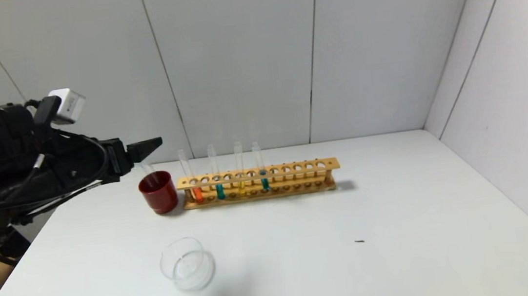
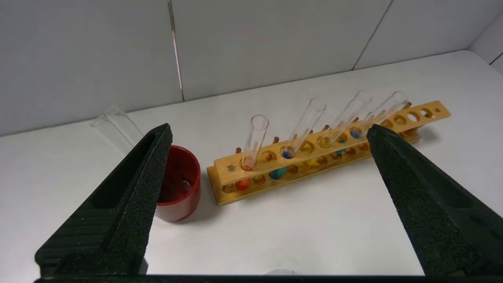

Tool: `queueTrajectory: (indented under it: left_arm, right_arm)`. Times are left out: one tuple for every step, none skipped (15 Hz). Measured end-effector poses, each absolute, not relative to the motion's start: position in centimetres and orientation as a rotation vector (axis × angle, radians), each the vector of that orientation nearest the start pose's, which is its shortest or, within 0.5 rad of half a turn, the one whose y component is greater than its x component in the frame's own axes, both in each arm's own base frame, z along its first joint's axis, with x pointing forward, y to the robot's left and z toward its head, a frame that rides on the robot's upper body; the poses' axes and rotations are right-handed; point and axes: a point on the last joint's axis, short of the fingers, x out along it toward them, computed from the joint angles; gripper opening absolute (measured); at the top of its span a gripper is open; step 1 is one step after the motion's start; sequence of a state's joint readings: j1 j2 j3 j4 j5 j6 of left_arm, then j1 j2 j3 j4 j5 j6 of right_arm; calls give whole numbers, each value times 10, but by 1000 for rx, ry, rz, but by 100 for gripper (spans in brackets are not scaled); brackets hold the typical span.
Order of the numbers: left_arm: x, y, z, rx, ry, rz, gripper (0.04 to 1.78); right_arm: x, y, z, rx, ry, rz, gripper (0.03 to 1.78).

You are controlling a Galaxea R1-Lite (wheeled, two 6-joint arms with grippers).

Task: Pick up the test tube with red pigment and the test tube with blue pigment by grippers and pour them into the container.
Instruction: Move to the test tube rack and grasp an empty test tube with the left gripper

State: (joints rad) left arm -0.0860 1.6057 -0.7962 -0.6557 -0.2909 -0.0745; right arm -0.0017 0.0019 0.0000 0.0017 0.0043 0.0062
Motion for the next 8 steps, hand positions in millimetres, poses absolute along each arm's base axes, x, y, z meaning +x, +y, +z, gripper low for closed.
queueTrajectory:
  left_arm:
    - [292,-32,200,-96,178,-370,174]
    - [300,-34,189,-99,185,-374,174]
    - [306,-37,179,-98,201,-380,174]
    - [313,-41,170,-96,218,-388,174]
    - [319,-44,160,-96,232,-394,174]
    - [324,-47,153,-95,239,-398,174]
    - [329,-49,146,-95,244,-402,174]
    - [333,-51,140,-94,250,-406,174]
  right_arm:
    - [-23,0,75,6,4,3,175]
    - [-23,0,75,6,4,2,175]
    - [-23,0,75,6,4,3,175]
    - [-23,0,75,6,4,3,175]
    - [-23,0,75,6,4,3,175]
    - [-23,0,75,6,4,2,175]
    - [-23,0,75,6,4,3,175]
    - [-23,0,75,5,4,2,175]
